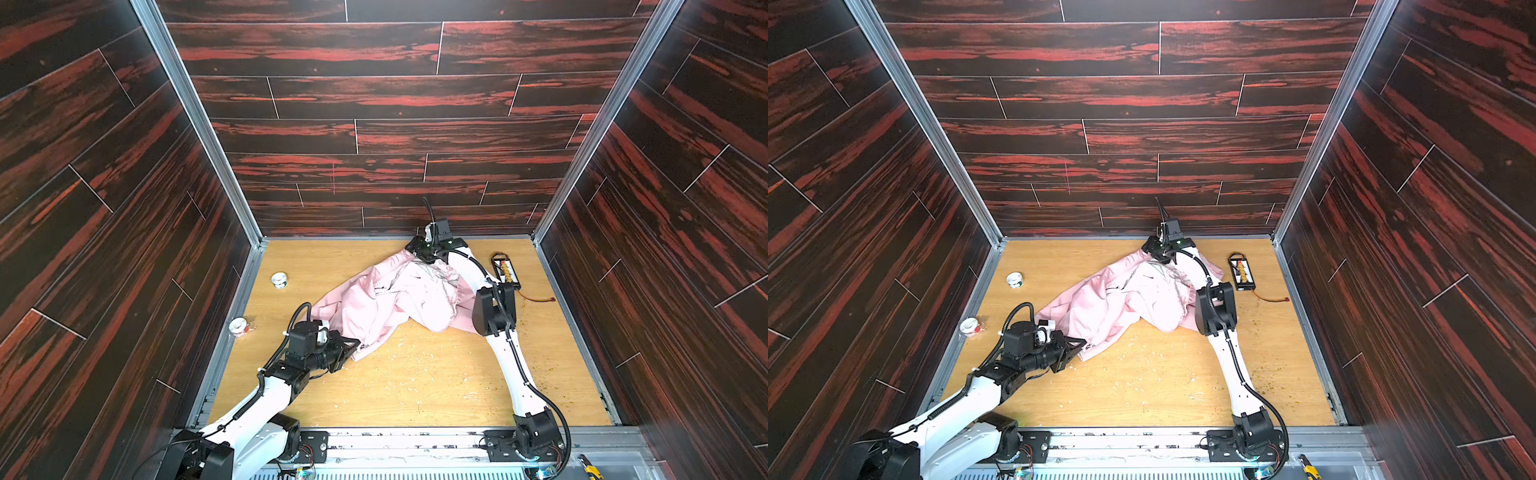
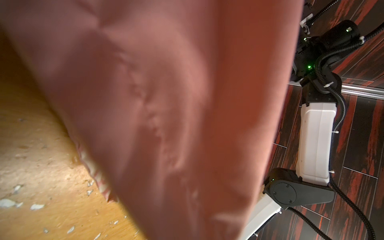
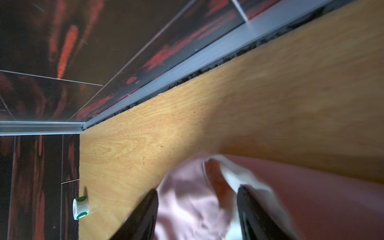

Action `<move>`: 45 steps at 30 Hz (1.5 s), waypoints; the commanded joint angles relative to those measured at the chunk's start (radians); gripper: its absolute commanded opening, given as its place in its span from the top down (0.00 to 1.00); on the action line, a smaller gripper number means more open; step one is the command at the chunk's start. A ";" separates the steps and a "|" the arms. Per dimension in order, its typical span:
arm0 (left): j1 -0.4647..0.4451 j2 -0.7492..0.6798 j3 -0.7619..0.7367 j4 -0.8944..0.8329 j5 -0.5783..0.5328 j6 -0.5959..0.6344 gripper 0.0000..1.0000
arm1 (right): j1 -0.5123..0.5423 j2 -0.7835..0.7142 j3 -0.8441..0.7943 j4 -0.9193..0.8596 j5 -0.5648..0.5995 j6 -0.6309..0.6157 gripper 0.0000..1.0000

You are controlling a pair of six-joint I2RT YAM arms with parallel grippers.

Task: Zip up the jacket
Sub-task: 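Drag the right gripper's edge toward the far edge while the left holds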

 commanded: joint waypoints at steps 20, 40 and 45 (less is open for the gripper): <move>-0.004 -0.048 -0.028 -0.023 -0.031 0.005 1.00 | -0.025 -0.256 -0.299 0.452 -0.282 0.120 1.00; -0.004 -0.085 0.180 -0.062 0.089 0.130 1.00 | -0.202 -0.986 -1.032 0.151 -0.083 -0.176 1.00; -0.005 -0.021 0.238 -0.060 0.180 0.148 1.00 | -0.241 -1.161 -1.260 0.108 0.062 -0.270 1.00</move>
